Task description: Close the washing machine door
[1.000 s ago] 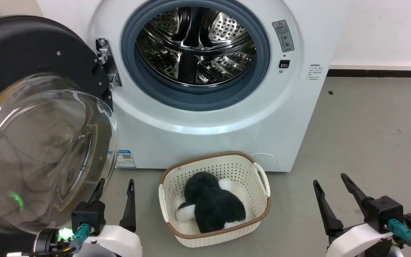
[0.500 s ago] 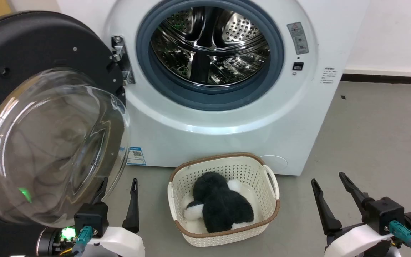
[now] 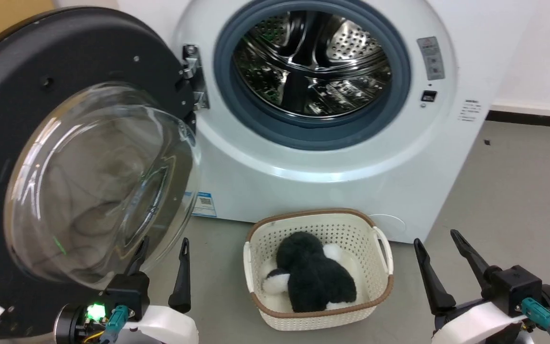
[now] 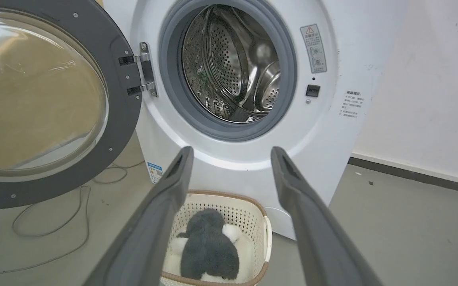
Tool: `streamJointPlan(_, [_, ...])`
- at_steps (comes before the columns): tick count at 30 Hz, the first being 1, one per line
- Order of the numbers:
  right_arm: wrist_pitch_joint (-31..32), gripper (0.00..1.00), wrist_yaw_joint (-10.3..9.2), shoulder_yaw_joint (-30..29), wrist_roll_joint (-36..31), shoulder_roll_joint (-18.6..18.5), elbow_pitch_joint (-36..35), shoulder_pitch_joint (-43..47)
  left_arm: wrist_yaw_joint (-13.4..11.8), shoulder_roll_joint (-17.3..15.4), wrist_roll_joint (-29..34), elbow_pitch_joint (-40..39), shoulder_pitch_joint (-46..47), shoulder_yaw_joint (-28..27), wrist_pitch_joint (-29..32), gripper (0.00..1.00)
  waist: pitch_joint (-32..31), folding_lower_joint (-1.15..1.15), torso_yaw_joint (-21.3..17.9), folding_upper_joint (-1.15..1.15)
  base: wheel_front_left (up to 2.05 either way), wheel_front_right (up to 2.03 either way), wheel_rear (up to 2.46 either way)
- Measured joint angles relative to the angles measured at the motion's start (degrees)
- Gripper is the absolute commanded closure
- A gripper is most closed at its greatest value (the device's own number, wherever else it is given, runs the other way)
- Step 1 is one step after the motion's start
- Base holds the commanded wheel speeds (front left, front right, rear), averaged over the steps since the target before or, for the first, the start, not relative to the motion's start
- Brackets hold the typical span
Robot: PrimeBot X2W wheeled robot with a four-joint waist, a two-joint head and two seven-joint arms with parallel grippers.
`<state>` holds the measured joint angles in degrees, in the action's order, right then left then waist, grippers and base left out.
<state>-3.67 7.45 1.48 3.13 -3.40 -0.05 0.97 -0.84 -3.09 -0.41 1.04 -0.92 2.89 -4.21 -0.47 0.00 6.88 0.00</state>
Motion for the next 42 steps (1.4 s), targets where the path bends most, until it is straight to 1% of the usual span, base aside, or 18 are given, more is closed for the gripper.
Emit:
streamJointPlan(16, [-1.56, 0.00, 0.00, 1.15, 1.59, -0.37, 0.02, 0.16, -0.25, -0.34, -0.26, 0.03, -0.02, 1.33, -1.99, 0.00, -0.20, 0.00, 5.83, 0.00, 0.00, 0.00, 0.00])
streamJointPlan(42, [-4.30, 0.00, 0.00, 5.12, 4.87, -2.01, 1.86, -0.90, -2.55, -1.02, -0.36, -1.57, -1.07, 2.40, -5.16, 0.00, 0.51, 0.00, 12.70, 0.00, 0.00, 0.00, 0.00])
